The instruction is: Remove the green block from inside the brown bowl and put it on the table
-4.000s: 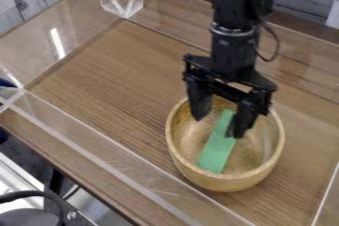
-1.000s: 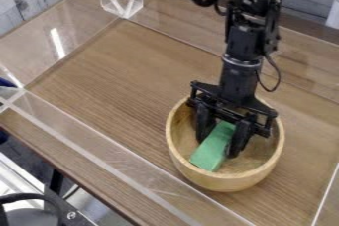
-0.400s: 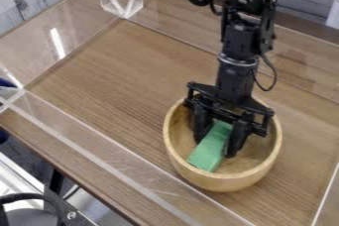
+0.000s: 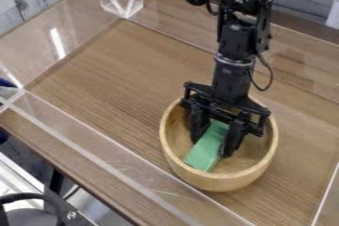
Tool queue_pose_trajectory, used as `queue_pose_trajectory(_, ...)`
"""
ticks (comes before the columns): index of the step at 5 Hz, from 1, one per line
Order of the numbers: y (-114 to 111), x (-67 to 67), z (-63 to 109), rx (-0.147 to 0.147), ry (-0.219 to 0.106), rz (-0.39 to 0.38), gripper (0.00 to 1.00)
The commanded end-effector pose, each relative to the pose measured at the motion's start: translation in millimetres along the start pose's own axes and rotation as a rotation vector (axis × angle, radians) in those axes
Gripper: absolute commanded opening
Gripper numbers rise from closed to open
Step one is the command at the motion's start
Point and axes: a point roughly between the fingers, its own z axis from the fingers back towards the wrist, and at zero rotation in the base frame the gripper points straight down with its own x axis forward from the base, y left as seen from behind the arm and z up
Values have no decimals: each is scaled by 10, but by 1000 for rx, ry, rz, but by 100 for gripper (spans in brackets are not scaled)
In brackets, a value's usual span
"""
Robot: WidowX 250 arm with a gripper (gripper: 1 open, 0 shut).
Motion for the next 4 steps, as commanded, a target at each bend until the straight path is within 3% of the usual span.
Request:
queue_pose_trajectory(1, 52, 16, 150, 4, -48, -7, 0)
queue_pose_trajectory(3, 134, -34, 152, 16, -64, 31, 0)
queue_pose_trajectory(4, 179, -49, 149, -3, -64, 30, 0)
